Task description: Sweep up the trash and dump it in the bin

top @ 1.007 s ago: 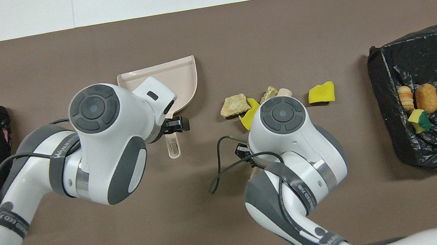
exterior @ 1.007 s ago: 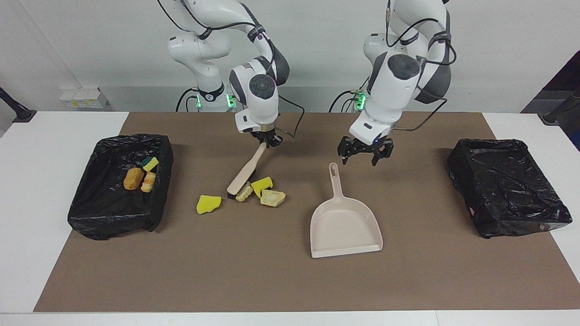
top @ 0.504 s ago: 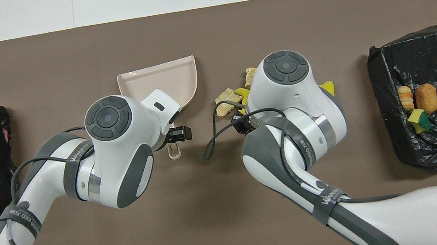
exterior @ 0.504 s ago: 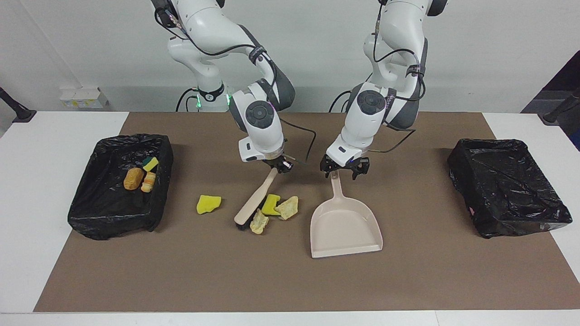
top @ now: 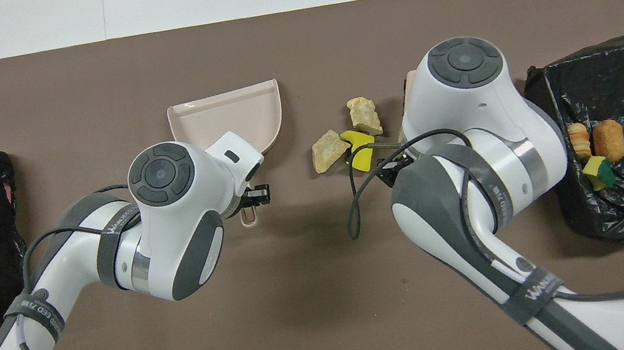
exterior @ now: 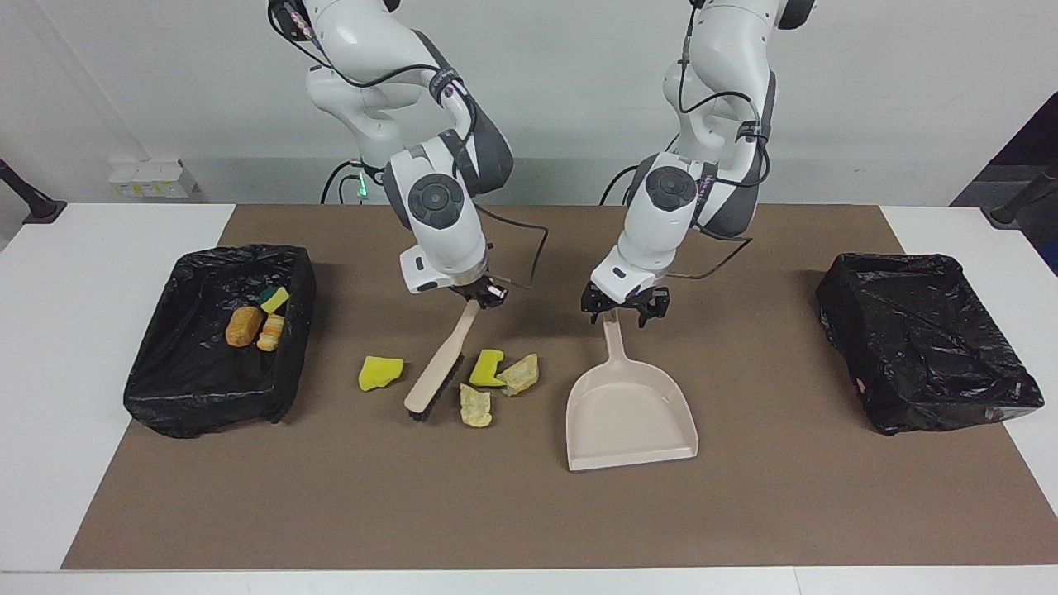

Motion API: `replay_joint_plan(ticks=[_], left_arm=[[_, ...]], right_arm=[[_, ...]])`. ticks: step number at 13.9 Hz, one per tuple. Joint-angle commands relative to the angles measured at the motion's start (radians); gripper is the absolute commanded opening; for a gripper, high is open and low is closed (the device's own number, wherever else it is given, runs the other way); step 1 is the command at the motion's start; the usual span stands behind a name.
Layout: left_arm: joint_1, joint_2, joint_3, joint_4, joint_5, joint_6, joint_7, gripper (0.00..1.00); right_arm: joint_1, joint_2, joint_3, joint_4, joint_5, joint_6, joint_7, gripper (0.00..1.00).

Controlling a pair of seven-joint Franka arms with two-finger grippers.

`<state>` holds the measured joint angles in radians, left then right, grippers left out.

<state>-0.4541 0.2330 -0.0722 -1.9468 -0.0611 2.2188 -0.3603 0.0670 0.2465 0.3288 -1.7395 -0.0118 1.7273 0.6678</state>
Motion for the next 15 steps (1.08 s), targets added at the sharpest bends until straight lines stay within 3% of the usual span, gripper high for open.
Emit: replay_joint_plan(ticks=[1, 2, 4, 7, 8, 9, 15], left_arm=[[-0.018, -0.023, 0.017, -0.046, -0.008, 0.05, 0.018, 0.68], [-0.017, -0.023, 0.017, -0.046, -0.008, 0.051, 0.027, 0.67], [-0.017, -0.021, 0.017, -0.046, -0.008, 0.053, 0.046, 0.53], [-0.017, -0.021, 0.017, -0.046, -0.008, 0.055, 0.049, 0.41], [-0.017, -0.021, 0.017, -0.046, -0.008, 0.053, 0.05, 0.16], [-0.011, -0.021, 0.018, -0.044, -0.008, 0.045, 0.063, 0.0], [0.057, -0.05, 0.026, -0.021, 0.0, -0.039, 0.318, 0.0]], right_arm=[[-0.068, -0.076, 0.004, -0.065, -0.037, -0.055, -0.101, 0.0], [-0.114, -0.099, 0.007, -0.121, -0.054, -0.019, -0.117, 0.0], [-0.173, -0.142, 0.007, -0.214, -0.063, 0.041, -0.21, 0.0], [-0.242, -0.179, 0.006, -0.293, -0.117, 0.087, -0.311, 0.0], [-0.262, -0.193, 0.006, -0.329, -0.135, 0.139, -0.353, 0.0], [-0.276, -0.196, 0.007, -0.345, -0.137, 0.167, -0.367, 0.0], [-0.224, -0.155, 0.013, -0.345, -0.126, 0.187, -0.358, 0.0]])
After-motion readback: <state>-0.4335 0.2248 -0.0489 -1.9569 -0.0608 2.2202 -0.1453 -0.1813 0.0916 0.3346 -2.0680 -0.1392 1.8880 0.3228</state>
